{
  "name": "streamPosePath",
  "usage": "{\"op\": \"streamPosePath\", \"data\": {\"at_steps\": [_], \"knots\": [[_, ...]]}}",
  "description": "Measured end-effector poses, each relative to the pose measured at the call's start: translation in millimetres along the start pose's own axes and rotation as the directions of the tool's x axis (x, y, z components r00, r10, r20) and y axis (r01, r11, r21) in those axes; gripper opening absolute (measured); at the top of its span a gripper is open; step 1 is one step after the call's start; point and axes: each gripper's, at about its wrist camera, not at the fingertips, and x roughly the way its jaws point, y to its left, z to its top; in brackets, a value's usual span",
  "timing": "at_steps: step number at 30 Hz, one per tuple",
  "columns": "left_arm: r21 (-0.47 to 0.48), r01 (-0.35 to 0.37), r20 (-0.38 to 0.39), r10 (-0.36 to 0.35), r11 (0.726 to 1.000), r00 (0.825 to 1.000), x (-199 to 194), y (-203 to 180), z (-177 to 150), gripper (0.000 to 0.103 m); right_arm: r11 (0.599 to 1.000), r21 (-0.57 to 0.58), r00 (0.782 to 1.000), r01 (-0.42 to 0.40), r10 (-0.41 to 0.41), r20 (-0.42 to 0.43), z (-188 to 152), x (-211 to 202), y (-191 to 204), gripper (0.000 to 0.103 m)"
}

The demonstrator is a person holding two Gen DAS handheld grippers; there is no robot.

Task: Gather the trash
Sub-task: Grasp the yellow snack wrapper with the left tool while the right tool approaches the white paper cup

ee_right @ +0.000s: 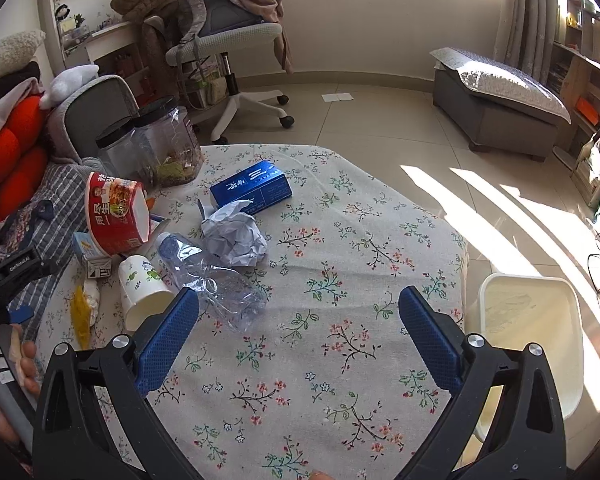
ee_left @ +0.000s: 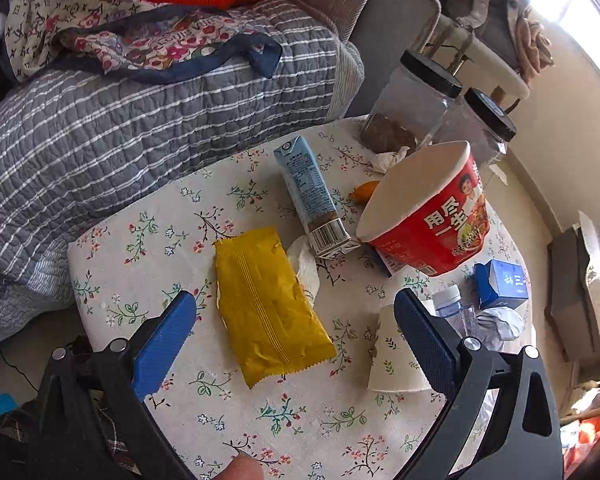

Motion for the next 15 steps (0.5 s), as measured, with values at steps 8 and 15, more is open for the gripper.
{"op": "streamPosePath", "data": {"at_steps": [8, 15], "knots": [[-0.019, -0.035, -0.159, 0.032, 0.999, 0.987, 51, 15, 2, 0.096, 0.998, 0.040, 0.994, -0.051, 0.054, -0.098, -2, 21, 1, 0.096], [-0.038, -0.064, -0.208, 0.055, 0.997, 0.977, 74, 12, -4, 0.092, 0.999, 0.023, 0.992, -0.048, 0.050, -0.114, -4, 27, 3, 0.096]]}}
